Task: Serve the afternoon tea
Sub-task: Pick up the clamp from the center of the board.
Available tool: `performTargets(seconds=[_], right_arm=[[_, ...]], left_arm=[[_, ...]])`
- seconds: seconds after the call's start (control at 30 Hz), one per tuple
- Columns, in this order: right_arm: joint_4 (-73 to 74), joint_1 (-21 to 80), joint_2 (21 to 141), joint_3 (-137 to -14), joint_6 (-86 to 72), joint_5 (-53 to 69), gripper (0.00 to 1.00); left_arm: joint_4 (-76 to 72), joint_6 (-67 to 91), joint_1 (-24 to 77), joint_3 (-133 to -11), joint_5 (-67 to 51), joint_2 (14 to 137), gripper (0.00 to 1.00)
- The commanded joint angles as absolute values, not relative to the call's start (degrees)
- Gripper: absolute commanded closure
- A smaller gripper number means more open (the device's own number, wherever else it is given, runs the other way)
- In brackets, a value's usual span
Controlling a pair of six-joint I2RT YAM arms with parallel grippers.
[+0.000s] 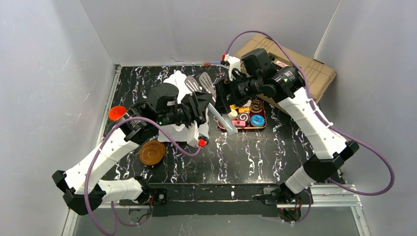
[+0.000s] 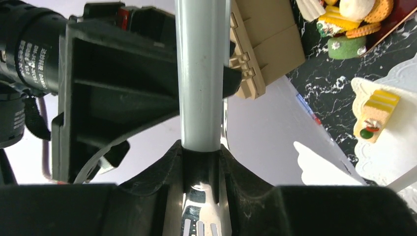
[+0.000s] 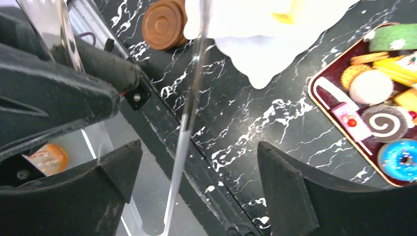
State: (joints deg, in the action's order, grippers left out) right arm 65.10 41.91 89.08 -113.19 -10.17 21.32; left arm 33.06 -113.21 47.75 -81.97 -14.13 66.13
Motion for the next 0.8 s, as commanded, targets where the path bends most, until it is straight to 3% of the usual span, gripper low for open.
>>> performTargets(seconds=[0.0, 0.2, 0.43, 0.63, 0.77], right_arm=[[59.3, 42.3, 85.4, -115.5, -9.4, 21.6, 0.02], [47.4, 41.9, 77.6, -115.2, -8.0, 4.6, 0.01], [15.1, 41.8, 57.6, -91.6, -12.5, -9.3, 0.02], [11.4, 41.8, 54.4, -85.2, -16.9, -10.5, 0.02], [7.7, 41.8, 55.3, -82.1, -21.2, -8.3, 0.02]], left_arm=[[27.3, -106.5, 47.9, -80.3, -11.9, 65.6, 1.0], [23.8, -96.8, 48.0, -80.0, -9.2, 65.9, 1.0], [22.3, -78.5, 49.5, -85.5, -2.0, 69.2, 1.0], [14.8, -64.8, 51.1, -90.5, 8.5, 73.4, 1.0], [4.7, -66.8, 53.2, -86.5, 12.2, 72.4, 1.0]])
